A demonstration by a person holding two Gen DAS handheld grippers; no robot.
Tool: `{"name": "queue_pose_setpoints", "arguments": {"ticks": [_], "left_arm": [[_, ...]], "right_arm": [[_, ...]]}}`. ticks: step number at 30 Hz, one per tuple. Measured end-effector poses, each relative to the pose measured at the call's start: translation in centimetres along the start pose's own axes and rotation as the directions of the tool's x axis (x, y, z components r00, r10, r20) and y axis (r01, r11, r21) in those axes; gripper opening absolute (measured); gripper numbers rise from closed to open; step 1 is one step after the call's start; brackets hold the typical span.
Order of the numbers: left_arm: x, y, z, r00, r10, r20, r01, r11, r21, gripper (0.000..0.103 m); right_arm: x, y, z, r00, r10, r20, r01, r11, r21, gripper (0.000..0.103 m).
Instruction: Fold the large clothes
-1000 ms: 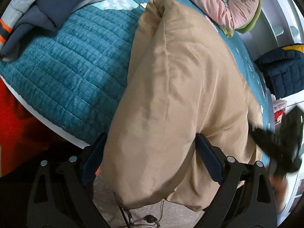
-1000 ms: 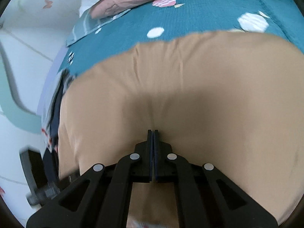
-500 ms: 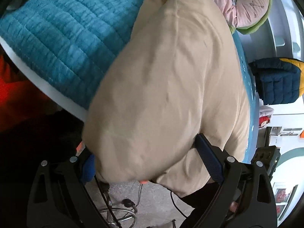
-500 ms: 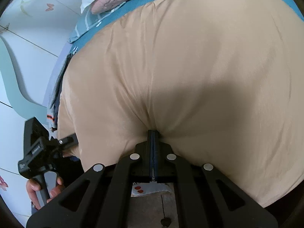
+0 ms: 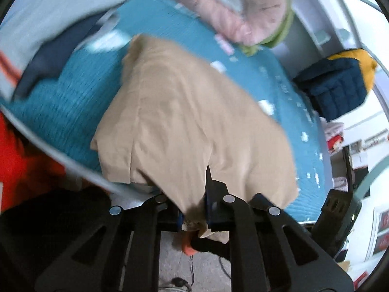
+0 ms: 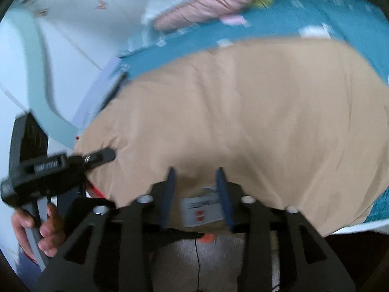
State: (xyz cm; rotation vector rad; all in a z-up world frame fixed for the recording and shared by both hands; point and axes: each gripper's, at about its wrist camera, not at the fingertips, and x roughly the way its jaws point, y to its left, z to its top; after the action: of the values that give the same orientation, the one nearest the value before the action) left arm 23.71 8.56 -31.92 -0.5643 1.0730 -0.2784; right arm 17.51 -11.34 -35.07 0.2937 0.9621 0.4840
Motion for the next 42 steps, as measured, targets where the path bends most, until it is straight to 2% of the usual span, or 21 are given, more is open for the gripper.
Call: {"name": "queue_pose_setpoints", "arguments": {"ticks": [3,5,8,17,18,20,22,23,24,26,27,28,29,30,32,34,35,37,38,41,42], "left_arm": [[-0.7,-2.9,0.5,1.0,-0.024,0.009,0.023,0.998,0.057,0.011],[-0.6,-4.5,0.6,1.0,-0.026,0.001,0.026,0.996,0.087,0.011],[-0.5,-6.6,0.7,1.0,-0.025,-0.014,0.027,0.992,0.121,0.011],[0.6,-10.5,0.7,0.998,-0.035,-0.058,0.047,0.979,0.199,0.011],[0.9,-11.0,0.6,0.997,-0.034,-0.063,0.047,0.976,0.212,0.011],[1.4,-12.1,0.4,0.997,-0.025,-0.068,0.04,0.97,0.24,0.011],[1.9,-13.2,0.3,0.998,-0.01,-0.067,0.028,0.961,0.276,0.012],[2.0,-13.7,0.2,0.997,-0.02,-0.069,0.039,0.957,0.286,0.013],[2.0,-14.2,0.2,0.997,-0.04,-0.069,0.059,0.955,0.291,0.018],[1.6,-15.1,-0.1,0.993,-0.095,-0.068,0.112,0.945,0.309,0.022],[1.3,-15.7,-0.2,0.988,-0.139,-0.063,0.152,0.934,0.322,0.027],[0.6,-16.3,-0.4,0.979,-0.197,-0.044,0.2,0.919,0.34,0.04],[0.0,-16.6,-0.5,0.974,-0.225,-0.016,0.217,0.91,0.353,0.052],[-0.8,-16.7,-0.5,0.968,-0.249,0.021,0.225,0.906,0.358,0.074],[-1.9,-16.4,-0.3,0.954,-0.292,0.074,0.248,0.901,0.356,0.076],[-2.1,-15.7,0.2,0.952,-0.289,0.101,0.243,0.913,0.329,0.076],[-1.7,-15.1,0.6,0.958,-0.264,0.11,0.222,0.929,0.298,0.076],[-0.1,-13.7,1.4,0.984,-0.148,0.096,0.122,0.965,0.232,0.076],[0.7,-13.0,1.6,0.991,-0.099,0.089,0.078,0.974,0.211,0.076],[3.2,-11.5,1.5,0.997,0.007,0.071,-0.02,0.982,0.189,0.076],[4.2,-11.0,1.3,0.998,0.037,0.057,-0.047,0.98,0.195,0.076]], "right_arm": [[-1.9,3.0,0.0,0.996,0.038,0.079,-0.03,0.994,-0.104,0.054],[-2.3,4.3,0.1,0.993,0.036,0.112,-0.018,0.988,-0.155,0.063],[-2.1,5.5,0.3,0.99,0.043,0.131,-0.014,0.978,-0.208,0.065],[-1.2,4.2,1.6,0.984,-0.019,0.176,0.057,0.975,-0.213,0.065],[-1.1,3.8,1.8,0.982,-0.03,0.185,0.068,0.976,-0.205,0.063],[-1.2,2.2,2.4,0.982,-0.028,0.185,0.058,0.986,-0.157,0.034],[-1.5,0.4,3.0,0.982,0.008,0.188,0.008,0.996,-0.085,0.019],[-1.9,-1.1,3.2,0.979,0.057,0.195,-0.055,0.998,-0.018,0.017],[-2.1,-1.9,3.3,0.976,0.084,0.201,-0.089,0.996,0.015,0.016],[-2.9,-4.5,3.4,0.96,0.157,0.231,-0.19,0.973,0.128,0.016],[-3.3,-6.3,3.3,0.95,0.182,0.253,-0.234,0.953,0.193,0.015],[-3.6,-7.6,3.1,0.942,0.199,0.27,-0.267,0.933,0.242,0.015],[-3.9,-8.6,3.0,0.934,0.214,0.287,-0.296,0.913,0.281,0.015],[-4.1,-10.4,2.6,0.919,0.236,0.316,-0.344,0.872,0.348,0.015],[-4.7,-13.5,1.4,0.893,0.254,0.371,-0.414,0.788,0.456,0.015],[-5.3,-15.6,0.4,0.871,0.256,0.418,-0.463,0.713,0.527,0.015],[-5.5,-16.8,-0.2,0.86,0.245,0.447,-0.484,0.67,0.563,0.015],[-5.8,-18.6,-1.4,0.843,0.225,0.489,-0.517,0.589,0.621,0.015],[-5.8,-19.6,-2.1,0.842,0.201,0.5,-0.52,0.546,0.657,0.015],[-5.9,-21.6,-4.0,0.855,0.141,0.499,-0.503,0.462,0.731,0.017],[-5.9,-22.0,-4.1,0.86,0.129,0.493,-0.494,0.453,0.742,0.017]]}}
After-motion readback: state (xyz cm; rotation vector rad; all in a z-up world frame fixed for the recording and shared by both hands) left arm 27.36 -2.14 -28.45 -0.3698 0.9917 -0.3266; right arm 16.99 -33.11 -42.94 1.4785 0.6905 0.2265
